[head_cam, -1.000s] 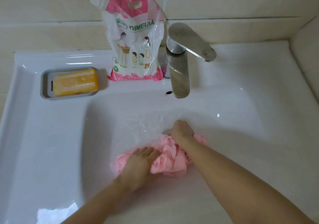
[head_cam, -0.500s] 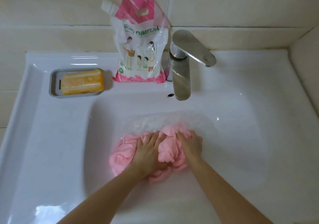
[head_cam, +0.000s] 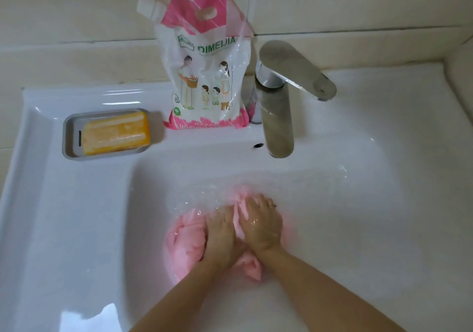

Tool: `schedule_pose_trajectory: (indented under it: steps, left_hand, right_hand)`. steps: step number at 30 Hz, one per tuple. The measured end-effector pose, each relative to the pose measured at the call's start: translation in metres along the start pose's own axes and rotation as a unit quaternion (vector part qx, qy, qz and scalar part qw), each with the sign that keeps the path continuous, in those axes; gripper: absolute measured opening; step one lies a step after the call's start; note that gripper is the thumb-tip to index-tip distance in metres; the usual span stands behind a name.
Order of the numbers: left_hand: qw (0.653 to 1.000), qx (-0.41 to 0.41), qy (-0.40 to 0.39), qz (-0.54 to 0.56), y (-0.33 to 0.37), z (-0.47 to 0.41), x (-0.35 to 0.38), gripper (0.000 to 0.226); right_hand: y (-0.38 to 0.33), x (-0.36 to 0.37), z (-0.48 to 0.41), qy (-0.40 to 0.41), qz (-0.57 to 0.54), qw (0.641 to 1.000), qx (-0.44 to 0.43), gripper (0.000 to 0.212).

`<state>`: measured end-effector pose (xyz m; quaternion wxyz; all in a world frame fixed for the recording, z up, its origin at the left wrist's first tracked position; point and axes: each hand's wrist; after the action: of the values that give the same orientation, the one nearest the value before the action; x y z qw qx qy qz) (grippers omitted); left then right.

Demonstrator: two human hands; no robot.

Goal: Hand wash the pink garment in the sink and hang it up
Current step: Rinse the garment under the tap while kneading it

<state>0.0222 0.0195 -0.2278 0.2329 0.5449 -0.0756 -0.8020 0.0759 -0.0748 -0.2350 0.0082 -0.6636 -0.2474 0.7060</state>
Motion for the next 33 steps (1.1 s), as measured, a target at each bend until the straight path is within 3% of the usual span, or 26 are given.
schedule_pose_trajectory:
  steps: [2, 4, 6, 7, 8, 10, 13, 15, 17, 21, 24, 27, 29, 30, 32, 33]
  left_hand:
    - [0.999, -0.010, -0.025, -0.026, 0.003, 0.002, -0.009, 0.060]
    - [0.998, 0.022, 0.044, -0.030, 0.000, 0.007, -0.016, 0.058]
    - [0.989, 0.080, 0.084, -0.094, -0.014, 0.016, -0.014, 0.070]
    - [0.979, 0.100, 0.125, -0.129, -0.025, 0.019, -0.012, 0.076]
    - [0.976, 0.094, 0.137, -0.141, -0.034, 0.023, -0.012, 0.081]
    - [0.978, 0.082, 0.132, -0.140, -0.041, 0.028, -0.009, 0.087]
    - [0.983, 0.060, 0.114, -0.130, -0.031, 0.029, -0.006, 0.083]
    - [0.989, 0.045, 0.101, -0.099, -0.024, 0.026, -0.008, 0.090]
    - [0.989, 0.045, 0.121, -0.070, -0.026, 0.022, -0.004, 0.092]
    - [0.988, 0.039, 0.120, -0.087, -0.024, 0.017, 0.002, 0.096]
    - [0.985, 0.024, 0.135, -0.105, -0.018, 0.018, 0.002, 0.097]
    - [0.983, 0.039, 0.167, -0.061, -0.019, 0.017, 0.004, 0.075]
    - [0.988, 0.042, 0.147, -0.014, -0.022, 0.015, 0.003, 0.067]
    - [0.991, 0.043, 0.130, 0.006, -0.022, 0.014, 0.001, 0.065]
    - [0.992, 0.048, 0.115, 0.019, -0.023, 0.012, 0.002, 0.065]
    - [0.992, 0.049, 0.110, 0.025, -0.023, 0.012, 0.003, 0.067]
  right_hand:
    - [-0.003, -0.003, -0.014, -0.020, -0.021, 0.999, 0.037, 0.019]
    - [-0.005, -0.015, -0.027, -0.046, -0.095, 0.988, 0.109, 0.015]
    - [0.004, -0.030, -0.031, -0.050, -0.207, 0.949, 0.232, 0.007]
    - [0.010, -0.039, -0.028, -0.033, -0.237, 0.936, 0.257, 0.020]
    - [0.015, -0.045, -0.023, -0.010, -0.225, 0.946, 0.232, 0.030]
    - [0.018, -0.050, -0.011, -0.004, -0.152, 0.983, 0.100, 0.039]
    - [0.010, -0.032, -0.005, -0.077, -0.077, 0.994, 0.016, 0.056]
    - [0.002, -0.018, -0.001, -0.086, -0.041, 0.995, -0.004, 0.052]
    - [-0.005, -0.005, 0.005, -0.030, -0.013, 0.999, -0.028, 0.038]
    - [0.001, 0.011, 0.000, 0.044, -0.007, 0.998, -0.037, 0.026]
    - [-0.001, 0.012, -0.018, 0.002, -0.015, 1.000, -0.004, 0.028]
    - [-0.013, -0.004, -0.038, -0.017, -0.113, 0.986, 0.121, 0.030]
    - [-0.012, -0.019, -0.034, 0.006, -0.253, 0.941, 0.226, 0.034]
    - [-0.009, -0.028, -0.026, 0.038, -0.304, 0.925, 0.226, 0.034]
    - [-0.007, -0.046, -0.003, 0.080, -0.282, 0.948, 0.120, 0.032]
    - [-0.008, -0.050, 0.008, 0.058, -0.262, 0.961, 0.058, 0.037]
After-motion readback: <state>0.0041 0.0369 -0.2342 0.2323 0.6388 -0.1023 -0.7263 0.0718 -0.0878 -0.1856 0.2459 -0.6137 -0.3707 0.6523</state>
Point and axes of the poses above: each hand's wrist, its own z-axis away from the middle knuckle, its own x-axis out of the palm, y = z × x
